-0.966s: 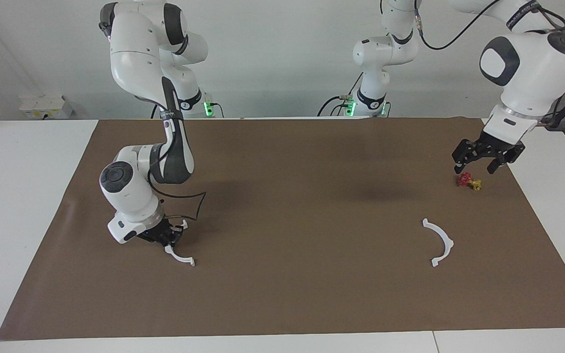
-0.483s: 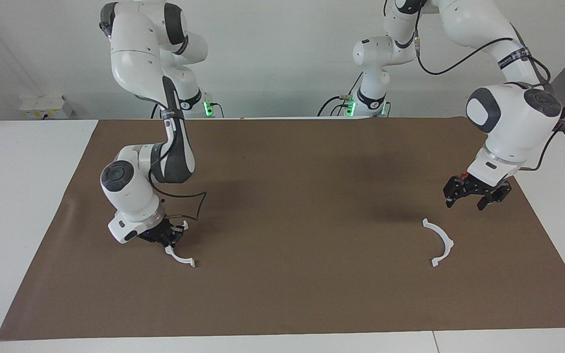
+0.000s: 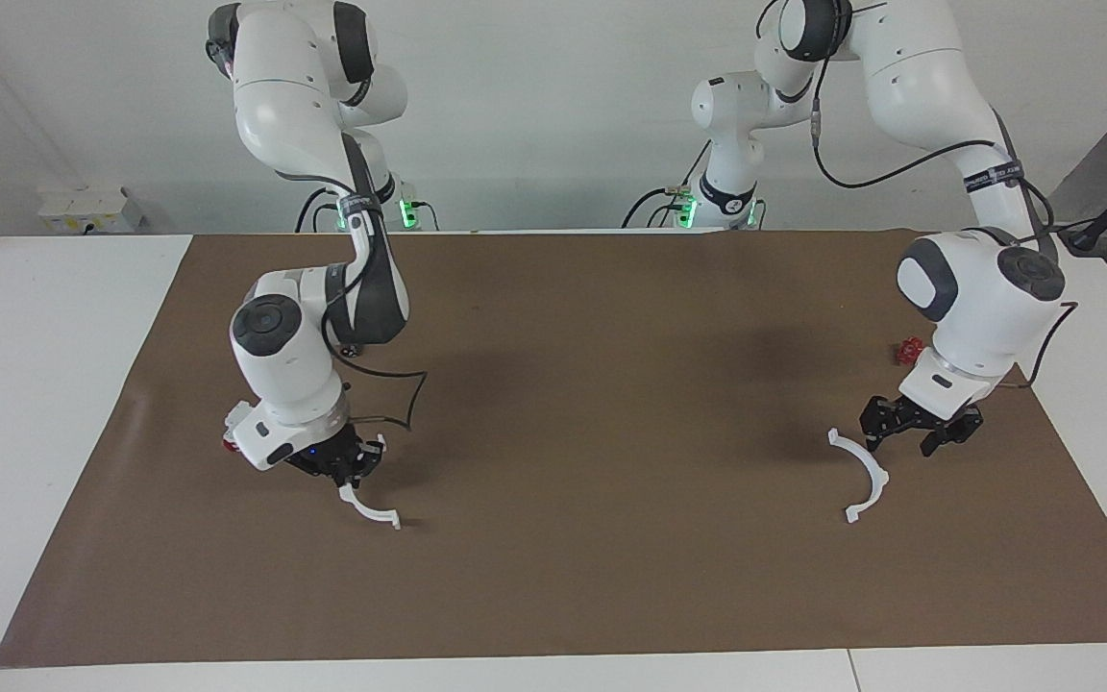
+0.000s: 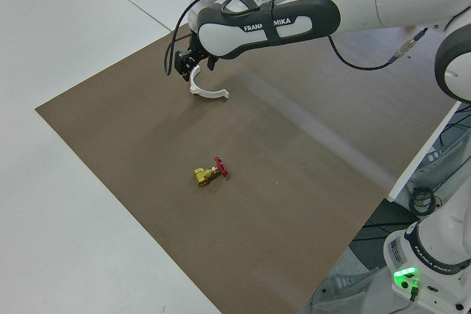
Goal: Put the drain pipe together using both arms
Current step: 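Carry the clamp half toward center while the left gripper grasps the other half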
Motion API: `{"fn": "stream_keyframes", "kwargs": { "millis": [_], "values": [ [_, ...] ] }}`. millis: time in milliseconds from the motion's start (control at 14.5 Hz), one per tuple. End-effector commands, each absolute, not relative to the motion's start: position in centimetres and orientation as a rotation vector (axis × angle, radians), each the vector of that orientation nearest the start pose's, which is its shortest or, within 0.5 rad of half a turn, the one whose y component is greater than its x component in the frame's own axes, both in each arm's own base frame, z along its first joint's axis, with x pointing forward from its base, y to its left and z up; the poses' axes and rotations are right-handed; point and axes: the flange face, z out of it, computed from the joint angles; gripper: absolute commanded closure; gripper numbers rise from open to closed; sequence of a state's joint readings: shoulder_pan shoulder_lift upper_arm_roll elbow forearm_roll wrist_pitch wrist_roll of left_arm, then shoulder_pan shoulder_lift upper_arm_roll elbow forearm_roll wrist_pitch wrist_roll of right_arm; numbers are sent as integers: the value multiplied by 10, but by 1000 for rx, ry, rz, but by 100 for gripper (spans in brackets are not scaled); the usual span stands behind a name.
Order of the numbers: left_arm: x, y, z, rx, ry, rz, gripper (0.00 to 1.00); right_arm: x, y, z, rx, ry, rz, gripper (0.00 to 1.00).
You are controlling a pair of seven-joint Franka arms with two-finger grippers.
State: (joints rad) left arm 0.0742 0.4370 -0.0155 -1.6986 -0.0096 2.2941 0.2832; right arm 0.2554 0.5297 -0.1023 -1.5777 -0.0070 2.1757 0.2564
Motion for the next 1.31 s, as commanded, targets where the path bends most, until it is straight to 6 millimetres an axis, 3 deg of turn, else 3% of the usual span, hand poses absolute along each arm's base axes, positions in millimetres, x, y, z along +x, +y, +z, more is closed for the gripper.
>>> {"fn": "stream_keyframes", "kwargs": {
  "millis": [0,276,552,690,897,1034,1241],
  "values": [
    [690,51,340,-3097,356,-270,21,685,172,358,-3205,243,-129,100],
    [691,54,320,-3105,347,-255,23,667,235,361,-3182,376,-143,100],
    [692,53,314,-3105,340,-287,25,641,305,366,-3143,486,-171,100],
    [693,49,311,-3108,343,-296,28,637,337,378,-3120,461,-207,100],
    [694,48,309,-3163,273,-321,35,633,375,372,-3104,386,-240,100],
    [692,50,307,-3166,269,-310,41,629,390,352,-3118,350,-233,100],
    [690,52,306,-3170,263,-296,51,626,397,337,-3126,335,-215,100]
  ]
}}
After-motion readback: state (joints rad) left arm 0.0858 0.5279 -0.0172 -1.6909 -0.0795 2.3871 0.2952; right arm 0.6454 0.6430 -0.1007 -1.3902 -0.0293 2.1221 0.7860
